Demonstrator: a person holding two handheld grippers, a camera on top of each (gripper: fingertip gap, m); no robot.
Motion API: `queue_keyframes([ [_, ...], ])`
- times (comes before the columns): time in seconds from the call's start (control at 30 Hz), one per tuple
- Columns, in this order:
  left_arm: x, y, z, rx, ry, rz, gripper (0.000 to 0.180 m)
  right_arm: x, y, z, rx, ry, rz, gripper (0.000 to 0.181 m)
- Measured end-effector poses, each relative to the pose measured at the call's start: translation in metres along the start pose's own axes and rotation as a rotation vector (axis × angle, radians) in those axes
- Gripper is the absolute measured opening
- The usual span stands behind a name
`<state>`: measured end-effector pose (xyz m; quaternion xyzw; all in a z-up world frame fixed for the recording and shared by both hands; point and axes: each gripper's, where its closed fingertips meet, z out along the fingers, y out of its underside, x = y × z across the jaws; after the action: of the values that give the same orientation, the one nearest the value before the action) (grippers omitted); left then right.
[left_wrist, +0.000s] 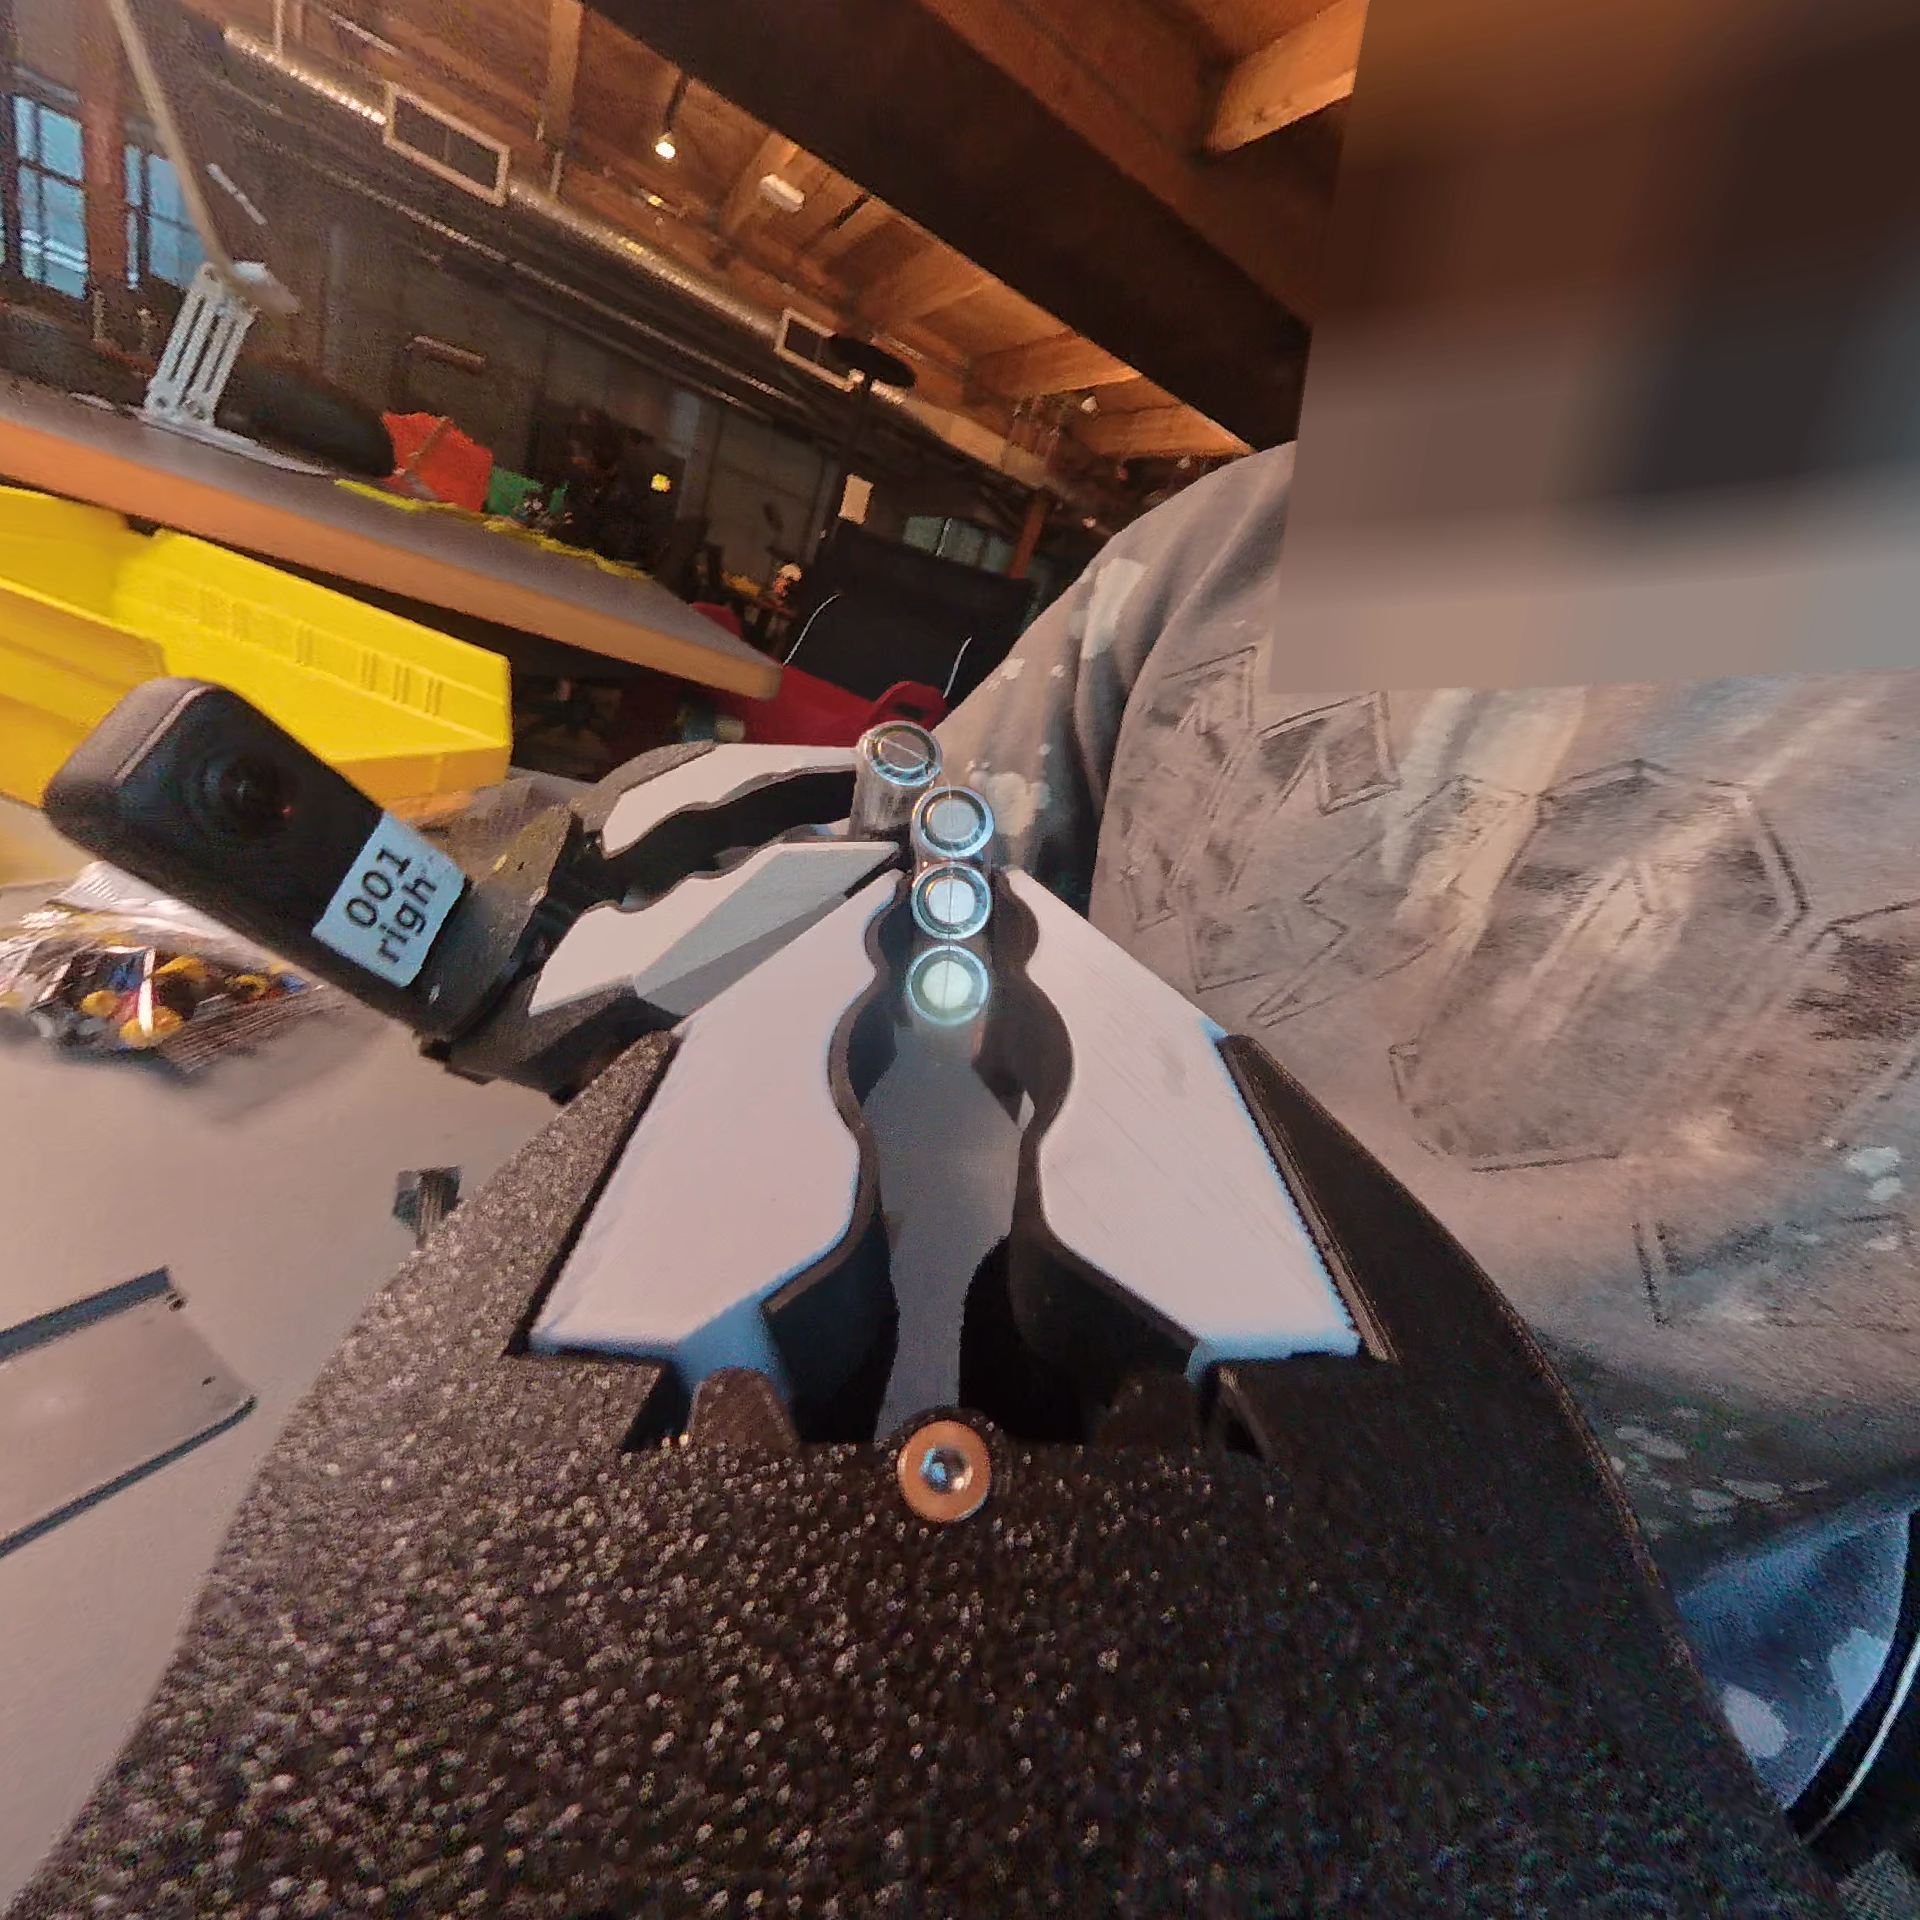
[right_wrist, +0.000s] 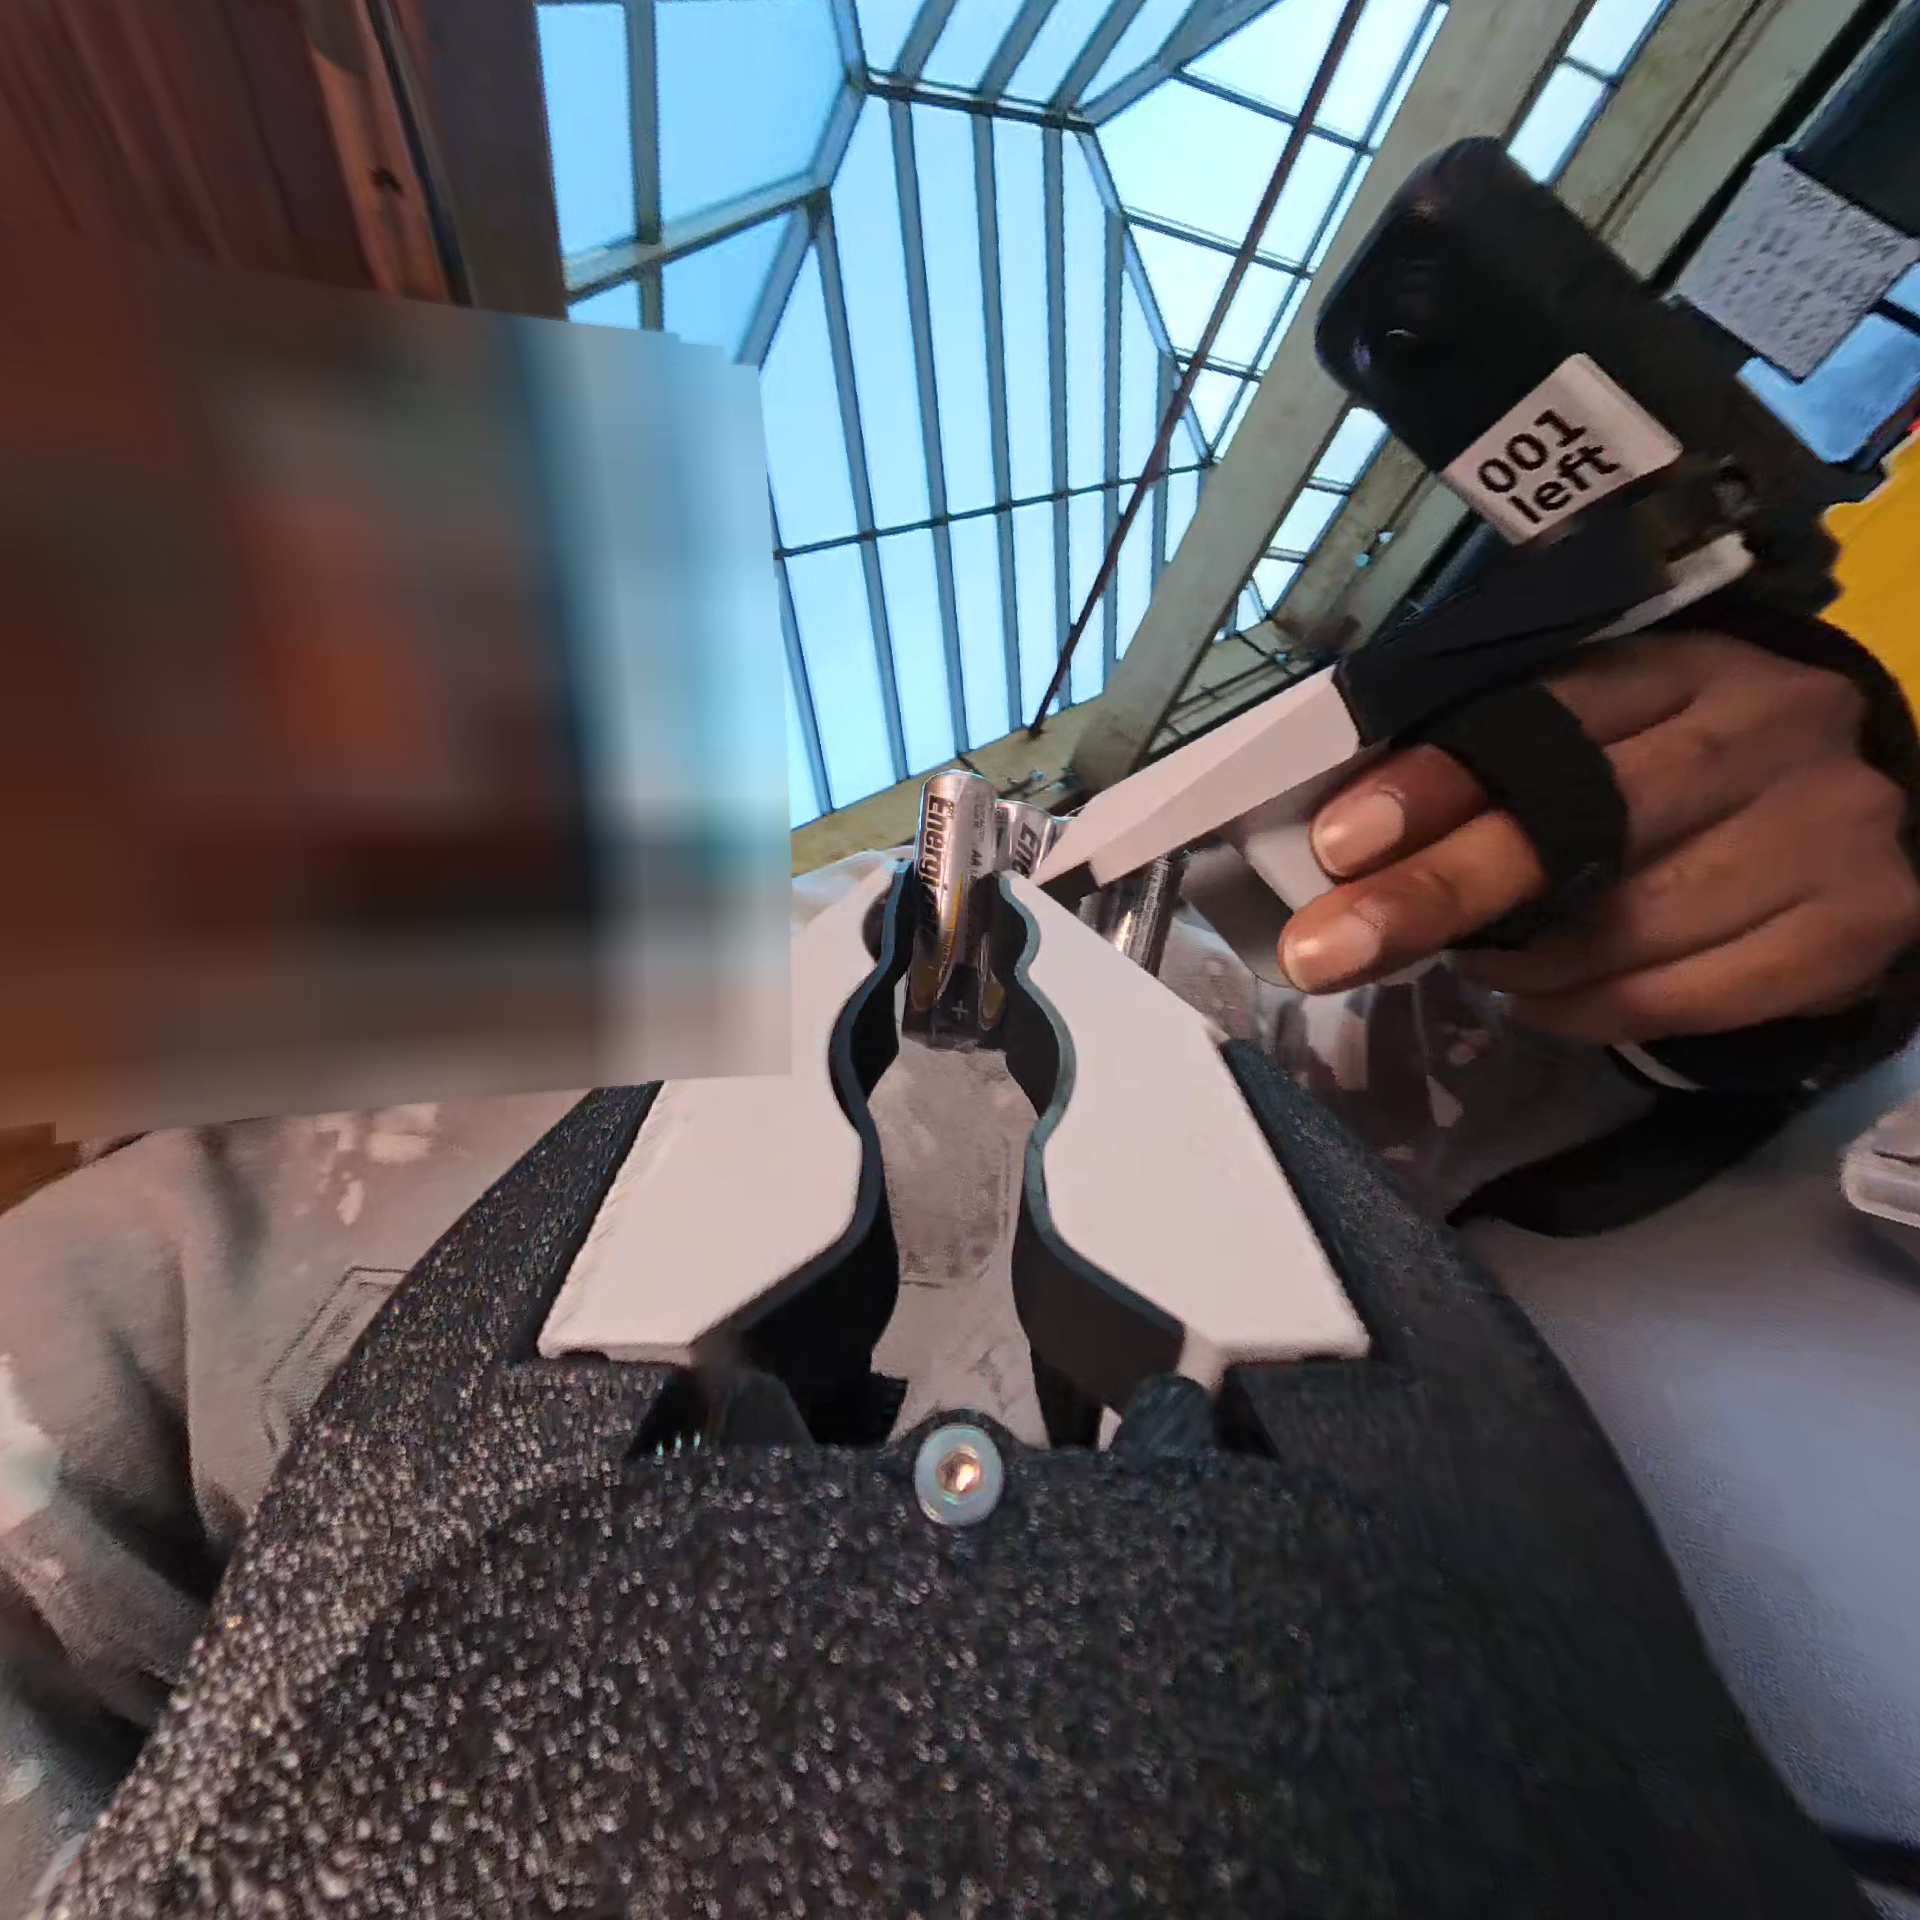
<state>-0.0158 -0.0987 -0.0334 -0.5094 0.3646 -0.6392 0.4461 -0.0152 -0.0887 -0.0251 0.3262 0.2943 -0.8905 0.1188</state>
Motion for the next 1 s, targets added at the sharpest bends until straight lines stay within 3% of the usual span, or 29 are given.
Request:
queue_keyframes([
  [0.23, 0.006, -0.012, 0.006, 0.087, 0.08, -0.028, 0.01, -0.014, -0.005, 0.005, 0.039, -0.123, 0.058, 0.012],
  [0.37, -0.027, 0.001, -0.008, -0.048, -0.186, 0.021, 0.011, 0.013, -0.018, -0.018, 0.013, 0.178, -0.115, 0.013],
  [0.47, -0.056, 0.026, -0.025, -0.255, -0.408, 0.071, 0.011, 0.044, -0.016, -0.047, -0.175, 0.553, -0.357, 0.015],
  [0.67, -0.073, 0.047, -0.037, -0.364, -0.488, 0.034, 0.011, 0.075, -0.025, -0.08, -0.313, 0.888, -0.584, 0.021],
  [1.0, -0.08, 0.07, -0.04, -0.456, -0.502, 0.02, 0.011, 0.084, -0.012, -0.086, -0.582, 1.012, -0.885, 0.018],
])
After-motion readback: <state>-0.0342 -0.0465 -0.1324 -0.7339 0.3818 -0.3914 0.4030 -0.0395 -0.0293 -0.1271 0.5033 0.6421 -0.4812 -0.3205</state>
